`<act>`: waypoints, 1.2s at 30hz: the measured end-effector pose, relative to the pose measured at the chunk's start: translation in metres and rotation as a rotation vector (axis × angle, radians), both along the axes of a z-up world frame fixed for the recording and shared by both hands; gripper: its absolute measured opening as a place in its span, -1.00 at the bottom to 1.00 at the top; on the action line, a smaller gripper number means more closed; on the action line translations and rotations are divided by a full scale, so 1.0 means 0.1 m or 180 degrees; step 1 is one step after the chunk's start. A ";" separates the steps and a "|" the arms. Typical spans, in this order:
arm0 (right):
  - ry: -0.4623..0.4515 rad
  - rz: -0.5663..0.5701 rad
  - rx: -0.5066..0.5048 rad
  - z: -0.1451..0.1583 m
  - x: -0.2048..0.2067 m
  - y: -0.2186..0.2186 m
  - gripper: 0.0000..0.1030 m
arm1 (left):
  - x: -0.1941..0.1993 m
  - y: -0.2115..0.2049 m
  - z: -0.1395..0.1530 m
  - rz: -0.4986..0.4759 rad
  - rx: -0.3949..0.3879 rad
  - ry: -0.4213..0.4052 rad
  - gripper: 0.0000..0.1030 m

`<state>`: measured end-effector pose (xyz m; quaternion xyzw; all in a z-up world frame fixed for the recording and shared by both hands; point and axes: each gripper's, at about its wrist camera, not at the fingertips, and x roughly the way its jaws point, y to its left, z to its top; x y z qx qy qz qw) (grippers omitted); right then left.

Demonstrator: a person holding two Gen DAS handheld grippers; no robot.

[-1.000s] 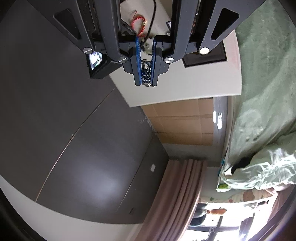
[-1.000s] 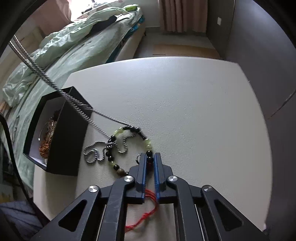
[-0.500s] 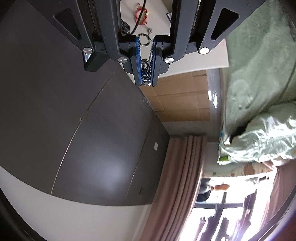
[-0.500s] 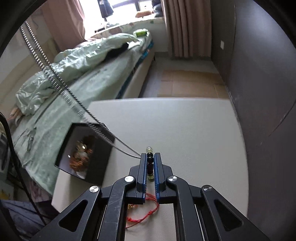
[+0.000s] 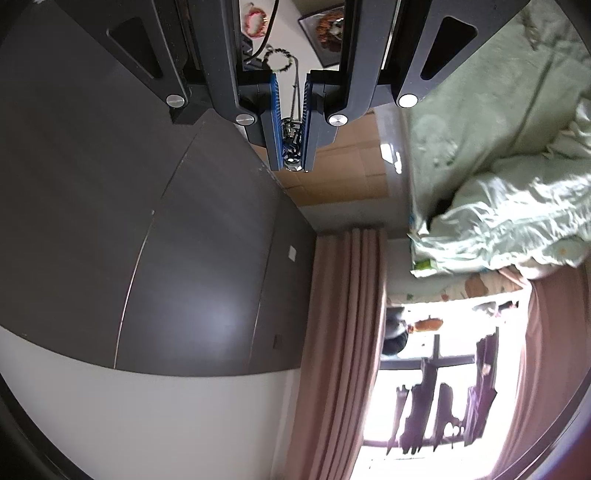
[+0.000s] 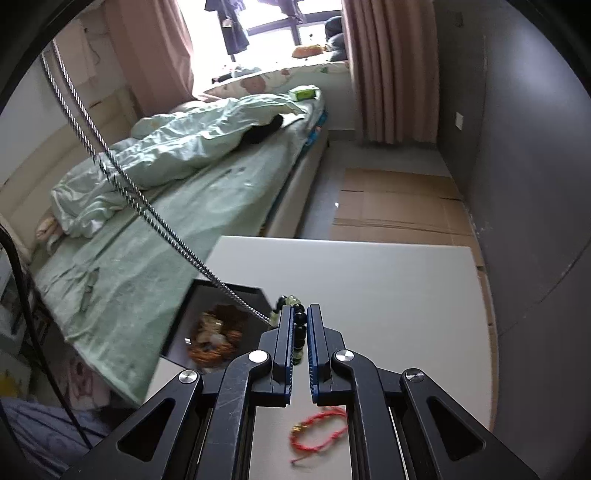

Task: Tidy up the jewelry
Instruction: 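Carry both items over the black box and open both grippers to drop them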

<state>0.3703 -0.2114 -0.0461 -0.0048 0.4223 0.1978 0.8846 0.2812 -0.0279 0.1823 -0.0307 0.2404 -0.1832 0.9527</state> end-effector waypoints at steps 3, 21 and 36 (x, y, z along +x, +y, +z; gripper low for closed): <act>-0.0016 0.0092 0.0053 0.04 -0.02 0.17 -0.86 | -0.07 0.03 0.12 0.0035 0.0068 -0.0076 -0.82; 0.0286 0.0452 0.0279 -0.20 0.10 0.89 -0.84 | 0.03 0.34 0.02 0.0281 0.0186 -0.0021 -0.81; 0.0370 -0.0070 0.0775 -0.51 -0.02 0.05 -0.31 | 0.31 0.06 -0.42 0.0148 0.0333 0.0243 -0.81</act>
